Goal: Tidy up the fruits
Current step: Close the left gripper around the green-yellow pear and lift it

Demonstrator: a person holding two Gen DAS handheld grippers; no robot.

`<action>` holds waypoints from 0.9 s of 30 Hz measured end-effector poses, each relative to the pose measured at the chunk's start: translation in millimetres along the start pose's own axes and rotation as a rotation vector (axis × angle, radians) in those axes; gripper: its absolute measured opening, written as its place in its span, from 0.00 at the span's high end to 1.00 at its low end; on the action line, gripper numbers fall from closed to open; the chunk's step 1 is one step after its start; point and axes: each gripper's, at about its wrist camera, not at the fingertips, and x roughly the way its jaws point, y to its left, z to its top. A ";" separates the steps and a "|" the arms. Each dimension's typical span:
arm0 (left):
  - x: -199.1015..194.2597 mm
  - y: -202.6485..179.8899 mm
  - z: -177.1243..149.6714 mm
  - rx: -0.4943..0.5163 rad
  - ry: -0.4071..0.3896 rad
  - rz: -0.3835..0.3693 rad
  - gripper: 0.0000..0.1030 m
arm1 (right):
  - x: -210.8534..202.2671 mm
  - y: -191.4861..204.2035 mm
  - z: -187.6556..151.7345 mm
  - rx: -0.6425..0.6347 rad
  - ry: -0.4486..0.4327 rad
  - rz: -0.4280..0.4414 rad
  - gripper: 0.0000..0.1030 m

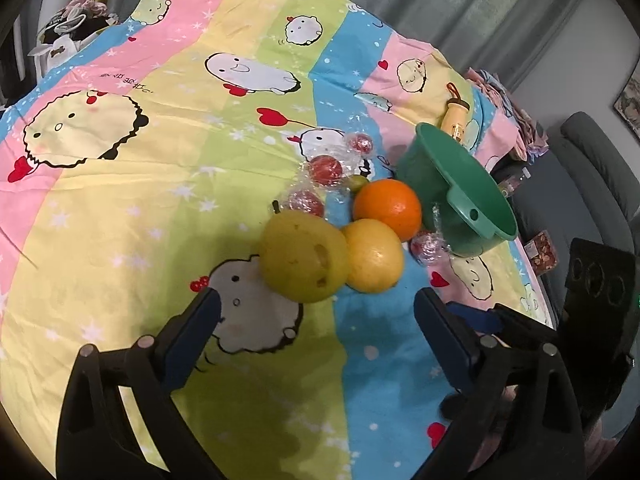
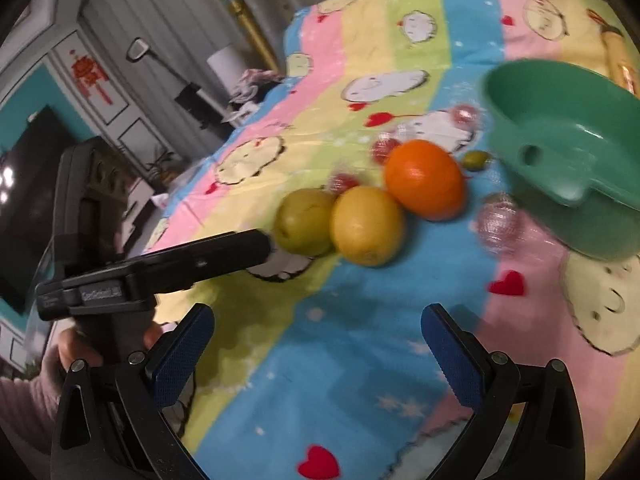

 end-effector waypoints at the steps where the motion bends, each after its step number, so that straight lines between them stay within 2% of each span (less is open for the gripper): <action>1: 1.5 3.2 1.9 0.003 0.001 -0.001 0.09 | 4.9 5.9 0.6 -0.026 0.004 0.001 0.00; 5: 6.4 10.2 10.4 0.006 0.000 -0.016 0.14 | 25.9 17.1 6.5 -0.035 0.014 0.039 0.03; 7: 10.8 14.5 17.1 0.006 0.005 -0.026 0.16 | 36.3 18.6 10.5 -0.015 0.012 0.062 0.09; 8: 12.4 15.5 18.5 0.006 0.010 -0.029 0.16 | 40.9 18.6 12.5 -0.008 0.012 0.064 0.15; 12: 20.5 16.6 27.6 0.010 0.030 -0.066 0.18 | 62.0 14.9 19.9 0.043 0.020 0.004 0.29; 15: 27.4 18.1 32.5 0.006 0.051 -0.089 0.18 | 66.4 15.2 22.4 0.069 -0.008 -0.014 0.32; 20: 37.9 21.8 39.6 -0.025 0.089 -0.115 0.18 | 74.3 20.0 24.9 0.116 -0.042 -0.101 0.32; 24: 42.4 21.6 43.1 -0.008 0.118 -0.119 0.33 | 80.3 13.3 29.4 0.170 -0.058 -0.118 0.32; 27: 46.0 23.7 43.5 -0.018 0.134 -0.136 0.36 | 80.0 9.0 29.9 0.206 -0.071 -0.112 0.33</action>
